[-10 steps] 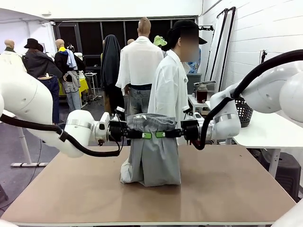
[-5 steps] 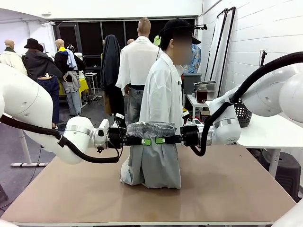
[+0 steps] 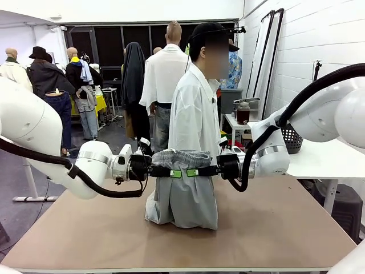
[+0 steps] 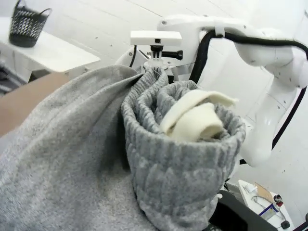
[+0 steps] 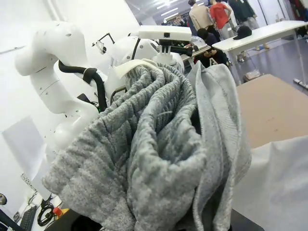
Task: Fold the training pants.
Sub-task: Fold the Training pants in half.
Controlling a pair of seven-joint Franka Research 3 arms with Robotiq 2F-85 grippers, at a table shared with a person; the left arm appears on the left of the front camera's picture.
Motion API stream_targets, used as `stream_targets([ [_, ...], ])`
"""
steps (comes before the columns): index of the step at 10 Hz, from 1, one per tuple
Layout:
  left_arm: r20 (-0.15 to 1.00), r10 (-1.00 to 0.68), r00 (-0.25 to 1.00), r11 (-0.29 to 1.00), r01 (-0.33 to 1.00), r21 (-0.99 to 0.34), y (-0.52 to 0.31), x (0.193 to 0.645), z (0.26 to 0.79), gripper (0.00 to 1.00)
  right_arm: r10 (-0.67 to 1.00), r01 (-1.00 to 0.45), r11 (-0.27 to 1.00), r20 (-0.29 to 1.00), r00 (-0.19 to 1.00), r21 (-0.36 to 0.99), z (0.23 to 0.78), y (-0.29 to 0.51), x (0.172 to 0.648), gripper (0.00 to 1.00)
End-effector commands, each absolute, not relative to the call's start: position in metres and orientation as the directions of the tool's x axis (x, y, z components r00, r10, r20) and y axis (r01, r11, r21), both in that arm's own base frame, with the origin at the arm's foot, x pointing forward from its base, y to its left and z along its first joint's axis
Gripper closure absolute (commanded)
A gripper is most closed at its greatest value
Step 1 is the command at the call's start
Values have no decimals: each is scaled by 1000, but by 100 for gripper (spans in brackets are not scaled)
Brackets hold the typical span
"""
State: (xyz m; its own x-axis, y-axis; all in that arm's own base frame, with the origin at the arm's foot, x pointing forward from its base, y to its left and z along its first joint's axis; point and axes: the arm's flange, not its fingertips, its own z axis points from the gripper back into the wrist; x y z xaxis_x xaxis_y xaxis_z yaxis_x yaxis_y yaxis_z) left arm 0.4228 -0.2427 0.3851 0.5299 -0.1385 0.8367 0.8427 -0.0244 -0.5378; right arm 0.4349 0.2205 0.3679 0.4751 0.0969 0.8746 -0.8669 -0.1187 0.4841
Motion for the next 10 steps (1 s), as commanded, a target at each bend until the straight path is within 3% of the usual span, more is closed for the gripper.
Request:
stream_targets([
  [1,733,-165,660,19,745,-667,-228,402,389,100,71,-812,-108,819,570,574,349,213,432,100],
  [7,598,-139,790,-84,592,-802,-216,360,336,100,102,-749,-110,757,646,654,323,218,409,100],
  [10,529,-125,839,-50,527,-848,-215,388,313,100,75,-703,-77,707,703,707,298,217,426,100],
])
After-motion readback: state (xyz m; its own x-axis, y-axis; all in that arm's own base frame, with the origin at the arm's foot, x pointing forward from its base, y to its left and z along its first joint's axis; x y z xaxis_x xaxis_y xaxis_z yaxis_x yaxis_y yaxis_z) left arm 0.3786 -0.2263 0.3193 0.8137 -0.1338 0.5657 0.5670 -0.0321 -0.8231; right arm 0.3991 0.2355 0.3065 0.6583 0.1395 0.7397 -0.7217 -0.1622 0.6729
